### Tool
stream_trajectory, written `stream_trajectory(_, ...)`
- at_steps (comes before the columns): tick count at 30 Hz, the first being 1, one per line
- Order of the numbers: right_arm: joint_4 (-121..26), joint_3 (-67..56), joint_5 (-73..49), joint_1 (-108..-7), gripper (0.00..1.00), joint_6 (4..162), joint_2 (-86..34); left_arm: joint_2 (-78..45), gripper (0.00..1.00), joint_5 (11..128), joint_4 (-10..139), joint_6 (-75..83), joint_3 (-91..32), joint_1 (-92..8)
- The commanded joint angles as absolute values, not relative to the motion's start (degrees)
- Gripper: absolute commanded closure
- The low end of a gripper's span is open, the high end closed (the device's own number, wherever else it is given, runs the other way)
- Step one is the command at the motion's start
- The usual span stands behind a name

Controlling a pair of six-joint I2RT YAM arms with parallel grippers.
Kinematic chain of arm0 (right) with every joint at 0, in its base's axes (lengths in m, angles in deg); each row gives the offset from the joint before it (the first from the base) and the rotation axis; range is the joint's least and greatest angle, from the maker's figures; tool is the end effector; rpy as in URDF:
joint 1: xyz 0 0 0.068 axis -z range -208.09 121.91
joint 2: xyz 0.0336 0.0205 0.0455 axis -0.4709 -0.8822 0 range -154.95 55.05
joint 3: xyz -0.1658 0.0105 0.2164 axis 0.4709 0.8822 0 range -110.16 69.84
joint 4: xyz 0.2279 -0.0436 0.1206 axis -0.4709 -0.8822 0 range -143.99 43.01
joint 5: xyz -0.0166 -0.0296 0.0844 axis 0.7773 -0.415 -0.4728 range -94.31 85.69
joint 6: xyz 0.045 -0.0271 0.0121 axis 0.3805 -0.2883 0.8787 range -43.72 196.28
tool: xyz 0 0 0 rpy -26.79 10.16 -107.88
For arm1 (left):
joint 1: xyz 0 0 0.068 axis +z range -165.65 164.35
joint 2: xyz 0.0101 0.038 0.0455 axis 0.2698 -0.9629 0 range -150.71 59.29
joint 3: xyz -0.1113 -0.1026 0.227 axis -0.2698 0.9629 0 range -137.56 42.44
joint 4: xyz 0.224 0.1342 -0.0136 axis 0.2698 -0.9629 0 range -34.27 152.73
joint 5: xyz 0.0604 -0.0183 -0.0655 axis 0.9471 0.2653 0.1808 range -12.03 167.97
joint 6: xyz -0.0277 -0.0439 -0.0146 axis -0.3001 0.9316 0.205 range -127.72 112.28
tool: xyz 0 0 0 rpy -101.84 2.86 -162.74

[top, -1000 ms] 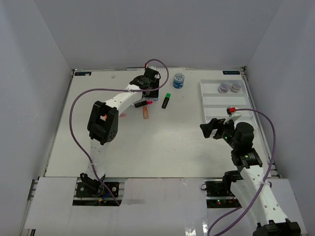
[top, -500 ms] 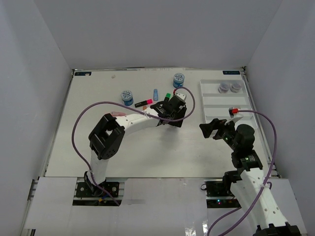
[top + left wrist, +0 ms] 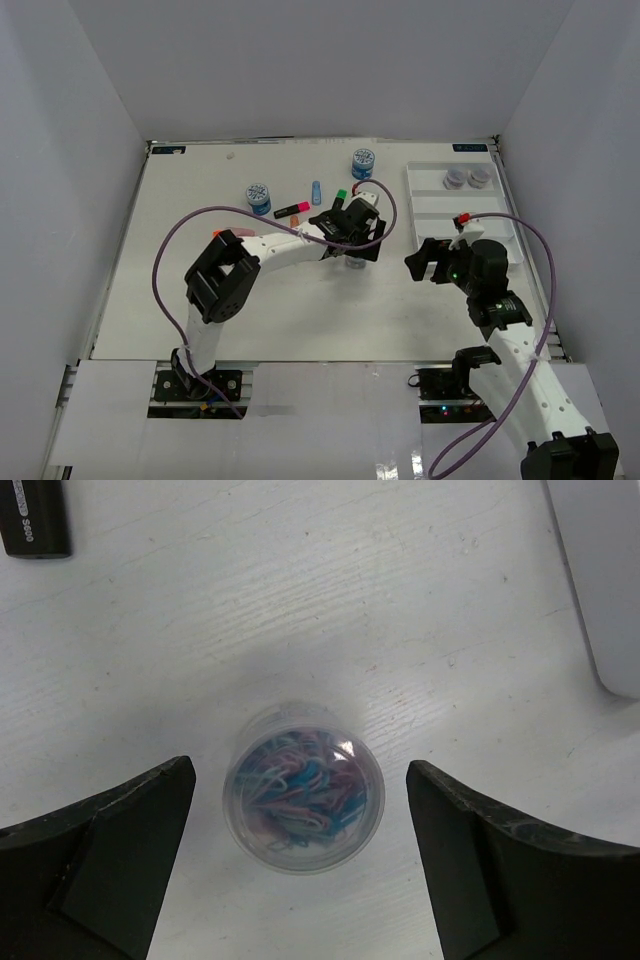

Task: Sort the stationery into containers
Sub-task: Place the stationery at the center of the board, then pick up the stationery from the center of the board.

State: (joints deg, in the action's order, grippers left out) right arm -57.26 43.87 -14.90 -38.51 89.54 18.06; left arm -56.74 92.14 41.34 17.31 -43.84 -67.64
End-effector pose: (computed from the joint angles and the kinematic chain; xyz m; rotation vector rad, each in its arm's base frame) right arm 0.1588 0.0358 0.2449 -0.0755 1.9611 0.4525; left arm 0.2817 -0.3464 0.1967 0.4660 2.4044 -0.2995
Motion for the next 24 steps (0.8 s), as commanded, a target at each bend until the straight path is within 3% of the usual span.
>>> stream_trajectory(1,-57.4,38.8,-12.5,-40.9,0.07,87.9,15.6,-50.6,0.02,93.1,42.4,19.0,-42.1,-67.2)
stream_trajectory(6,-59.0,33.6,-5.0,-50.7,0.08,87.3,8.0,-40.6,0.02,91.3,41.9,20.4,-36.9,-61.6)
stream_trajectory(13,-57.3,26.1,4.6,-63.6,0.08,86.7,-9.5,-23.3,0.02,88.7,41.1,18.6,-23.8,-46.3)
stream_trajectory(18,-53.9,21.7,4.0,-64.9,0.08,87.0,-21.3,-12.4,0.02,90.5,41.3,16.3,-13.2,-38.3)
stream_trajectory(24,-55.2,14.2,6.6,-66.7,0.07,86.3,-31.9,-1.7,0.02,95.2,43.8,14.1,-2.9,-35.4)
